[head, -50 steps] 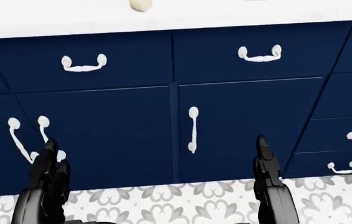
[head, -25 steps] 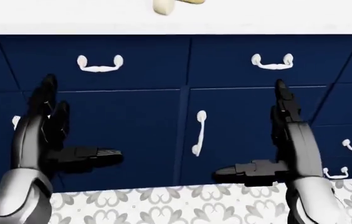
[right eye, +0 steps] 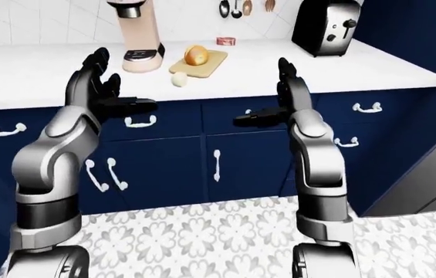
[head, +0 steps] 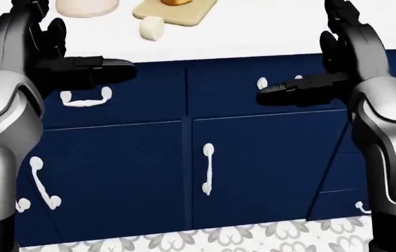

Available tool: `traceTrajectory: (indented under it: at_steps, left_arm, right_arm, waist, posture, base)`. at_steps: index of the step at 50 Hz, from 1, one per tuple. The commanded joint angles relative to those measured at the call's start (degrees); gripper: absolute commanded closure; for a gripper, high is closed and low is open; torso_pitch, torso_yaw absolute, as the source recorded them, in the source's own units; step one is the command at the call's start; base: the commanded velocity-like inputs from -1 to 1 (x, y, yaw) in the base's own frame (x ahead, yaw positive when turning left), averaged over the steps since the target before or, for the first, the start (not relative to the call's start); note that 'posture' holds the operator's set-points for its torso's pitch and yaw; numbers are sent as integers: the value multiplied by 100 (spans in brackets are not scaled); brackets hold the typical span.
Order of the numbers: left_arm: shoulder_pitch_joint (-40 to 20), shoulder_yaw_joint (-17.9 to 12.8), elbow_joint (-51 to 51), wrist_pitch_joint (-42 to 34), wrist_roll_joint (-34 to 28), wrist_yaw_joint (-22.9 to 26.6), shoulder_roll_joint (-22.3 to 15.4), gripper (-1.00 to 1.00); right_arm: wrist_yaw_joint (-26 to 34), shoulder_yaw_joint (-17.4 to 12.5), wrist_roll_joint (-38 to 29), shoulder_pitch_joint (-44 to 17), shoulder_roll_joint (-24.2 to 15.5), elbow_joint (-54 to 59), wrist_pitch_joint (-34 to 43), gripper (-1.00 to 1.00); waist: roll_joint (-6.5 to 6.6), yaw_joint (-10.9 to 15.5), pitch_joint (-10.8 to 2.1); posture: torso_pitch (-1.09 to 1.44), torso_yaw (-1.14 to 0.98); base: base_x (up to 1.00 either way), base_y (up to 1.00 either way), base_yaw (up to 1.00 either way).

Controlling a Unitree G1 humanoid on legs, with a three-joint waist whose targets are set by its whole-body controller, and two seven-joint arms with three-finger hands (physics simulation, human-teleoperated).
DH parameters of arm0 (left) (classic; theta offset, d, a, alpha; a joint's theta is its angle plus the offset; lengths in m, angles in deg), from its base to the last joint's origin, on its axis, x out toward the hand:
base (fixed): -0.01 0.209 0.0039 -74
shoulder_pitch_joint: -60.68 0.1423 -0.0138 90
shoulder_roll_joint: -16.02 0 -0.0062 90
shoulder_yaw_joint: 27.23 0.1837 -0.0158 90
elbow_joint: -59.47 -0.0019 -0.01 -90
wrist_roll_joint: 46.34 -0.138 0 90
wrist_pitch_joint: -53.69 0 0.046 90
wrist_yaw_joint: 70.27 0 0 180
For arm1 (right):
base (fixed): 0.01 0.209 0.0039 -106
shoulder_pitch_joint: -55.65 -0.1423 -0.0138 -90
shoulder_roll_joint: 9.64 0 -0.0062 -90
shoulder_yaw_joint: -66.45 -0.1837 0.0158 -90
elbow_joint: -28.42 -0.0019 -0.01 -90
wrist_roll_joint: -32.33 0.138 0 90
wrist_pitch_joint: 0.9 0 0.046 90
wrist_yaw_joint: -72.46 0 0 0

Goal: Pick up the wedge of cheese and place it on the slice of bread to prepare a simple cheese on bread dish.

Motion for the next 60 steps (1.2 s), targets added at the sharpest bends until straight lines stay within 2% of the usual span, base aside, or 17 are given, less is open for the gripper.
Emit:
traceTrajectory:
  at_steps: [1,7,10,13,14,15,20,24,25,28,32,37,39,41,44,48,60]
  left_arm:
    - [-237,-52,244,14,39,-37,-63,-100]
    - [-280,-82,379,-116,86,-94,-123,-100]
    - [-291,-69,464,-178,94,-121,-133,-100]
    - [-302,-64,554,-249,104,-142,-134,-100]
    - [-286,-50,576,-250,94,-145,-127,-100]
    - [-264,-35,603,-251,82,-144,-118,-100]
    - [-239,-47,672,-289,65,-139,-98,-100]
    - [-220,-52,709,-311,62,-143,-96,-100]
    - [-224,-60,714,-318,64,-143,-101,-100]
    - [-229,-78,765,-368,85,-151,-114,-100]
    - [-215,-85,774,-363,100,-157,-126,-100]
    - [-229,-85,774,-368,108,-153,-141,-100]
    - [-230,-93,793,-380,116,-154,-148,-100]
    - [-228,-96,808,-390,124,-158,-151,-100]
    - [-233,-96,844,-423,135,-169,-154,-100]
    - [-279,-90,949,-526,156,-201,-152,-100]
    - [-372,-83,998,-627,166,-229,-163,-100]
  right_arm:
    - [1,-67,-49,-210,-88,-173,-66,-100]
    - [71,-106,-64,-213,-140,-308,77,-100]
    - [86,-98,-75,-222,-138,-362,115,-100]
    - [104,-99,-87,-196,-123,-353,54,-100]
    - [71,-119,-90,-190,-111,-351,25,-100]
    - [60,-110,-100,-176,-107,-343,16,-100]
    - [70,-60,-234,-205,-157,-445,138,-100]
    - [144,-61,-283,-181,-146,-466,124,-100]
    - [167,-71,-283,-232,-160,-494,201,-100]
    - [186,-58,-321,-260,-163,-546,261,-100]
    - [184,-55,-382,-210,-130,-553,202,-100]
    - [254,-119,-255,-211,-54,-630,210,-100]
    - [246,-101,-196,-205,-36,-753,312,-100]
    - [277,-113,-104,-214,-42,-782,337,-100]
    - [276,-119,2,-214,-42,-839,363,-100]
    - [244,-119,49,-238,-86,-894,423,-100]
    - [249,-123,37,-230,-142,-941,457,-100]
  waist:
    - [7,-2,-106]
    - [-416,90,-159]
    - [-441,70,-16]
    - [-397,11,-76]
    - [-392,-1,80]
    - [-445,15,0]
    - [-256,-31,41]
    - [261,30,-157]
    - [61,31,-178]
    - [229,78,-211]
    - [102,94,-234]
    - [-185,22,-52]
    - [-514,70,-161]
    - [-276,28,-55]
    - [-379,-24,-273]
    - [-504,-101,-240]
    - [-83,-112,-200]
  posture:
    - [0,0]
    - [0,0]
    - [0,0]
    - [0,0]
    - [0,0]
    - [0,0]
    - [0,0]
    - [0,0]
    - [0,0]
    - [0,0]
    - [0,0]
    - [0,0]
    - [0,0]
    - [0,0]
    - [0,0]
    - [0,0]
    - [0,0]
  base:
    - [40,0,0]
    - [41,0,0]
    - [41,0,0]
    - [41,0,0]
    - [0,0,0]
    - [0,0,0]
    - [0,0,0]
    - [0,0,43]
    - [0,0,52]
    - [0,0,51]
    - [0,0,51]
    - [0,0,31]
    - [0,0,0]
    - [0,0,0]
    - [0,19,0]
    - [0,57,0]
    - [0,67,0]
